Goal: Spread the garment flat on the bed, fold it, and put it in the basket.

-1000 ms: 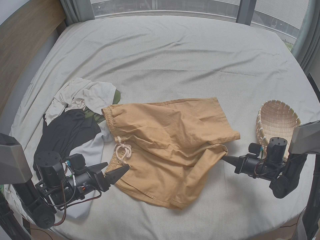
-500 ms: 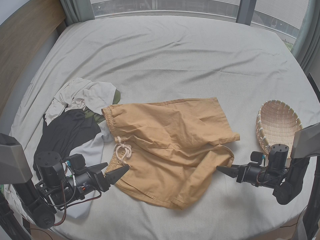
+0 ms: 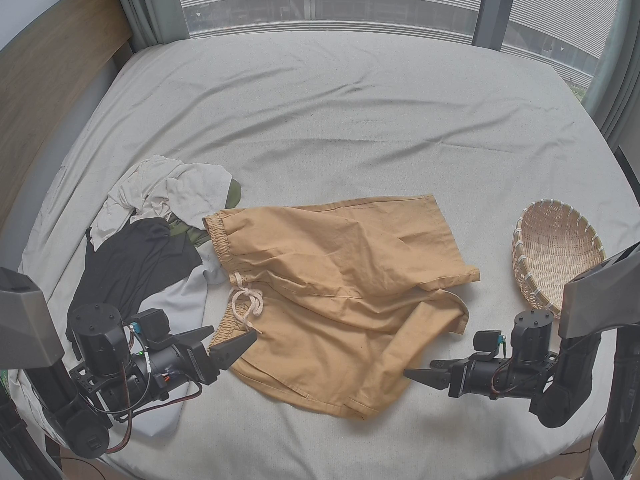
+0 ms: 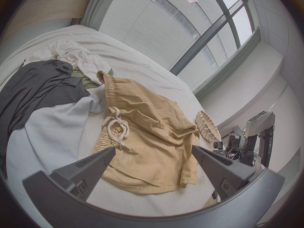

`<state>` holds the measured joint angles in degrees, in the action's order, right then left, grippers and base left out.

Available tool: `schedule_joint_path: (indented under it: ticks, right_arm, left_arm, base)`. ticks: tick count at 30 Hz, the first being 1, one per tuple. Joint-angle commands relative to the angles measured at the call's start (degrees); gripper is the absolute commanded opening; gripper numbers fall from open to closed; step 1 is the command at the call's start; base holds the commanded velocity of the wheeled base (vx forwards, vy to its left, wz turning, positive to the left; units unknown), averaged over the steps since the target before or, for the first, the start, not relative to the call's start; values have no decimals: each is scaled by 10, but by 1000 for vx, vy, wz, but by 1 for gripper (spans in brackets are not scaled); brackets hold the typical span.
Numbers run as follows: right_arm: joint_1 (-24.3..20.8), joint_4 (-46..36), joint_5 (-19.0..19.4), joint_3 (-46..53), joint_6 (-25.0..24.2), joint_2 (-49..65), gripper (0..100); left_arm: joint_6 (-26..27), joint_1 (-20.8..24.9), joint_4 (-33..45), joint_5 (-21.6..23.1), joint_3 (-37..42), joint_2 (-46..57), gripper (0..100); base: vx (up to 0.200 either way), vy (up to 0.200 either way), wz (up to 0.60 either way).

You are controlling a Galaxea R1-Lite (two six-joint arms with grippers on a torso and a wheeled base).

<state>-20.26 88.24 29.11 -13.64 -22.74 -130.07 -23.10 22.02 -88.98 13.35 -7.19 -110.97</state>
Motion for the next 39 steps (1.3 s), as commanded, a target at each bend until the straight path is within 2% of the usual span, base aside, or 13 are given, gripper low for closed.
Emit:
schedule_joint_path:
  ticks: [1,7,12,14,19,23,26,31,38,39]
  right_arm:
    - [-2,0,0,-14,-2,-33,100]
    - [-15,-1,-4,-51,-19,-55,100]
    - [-33,0,-23,-88,-32,-82,100]
    - [-47,1,-26,-101,-56,-85,100]
    - [-53,3,-25,-96,-66,-73,100]
    - [-51,2,-25,-84,-67,-43,100]
    - [-51,2,-22,-43,-107,30,100]
    - [-51,2,-20,2,-140,99,100]
    - [-20,1,-20,50,-144,163,100]
    - [-2,0,-20,63,-144,175,100]
  left_arm:
    - [0,0,-1,-1,-2,1,100]
    - [1,0,-1,-1,-2,2,100]
    - [0,-3,-1,-1,-1,4,100]
    - [0,-4,-1,-1,0,4,100]
    - [-1,-5,-1,-1,-1,2,100]
    - [-1,-5,-1,-1,-2,1,100]
    - [-2,-4,-1,-1,-2,-1,100]
    - [-3,-5,-1,-1,-4,-3,100]
    - [-3,-4,-1,-1,-5,-2,100]
    - [-3,-4,-1,-1,-5,-3,100]
  base:
    - [0,0,0]
    - [0,0,0]
    - [0,0,0]
    - [0,0,0]
    - [0,0,0]
    - [0,0,0]
    - [0,0,0]
    - [0,0,0]
    - [0,0,0]
    - [0,0,0]
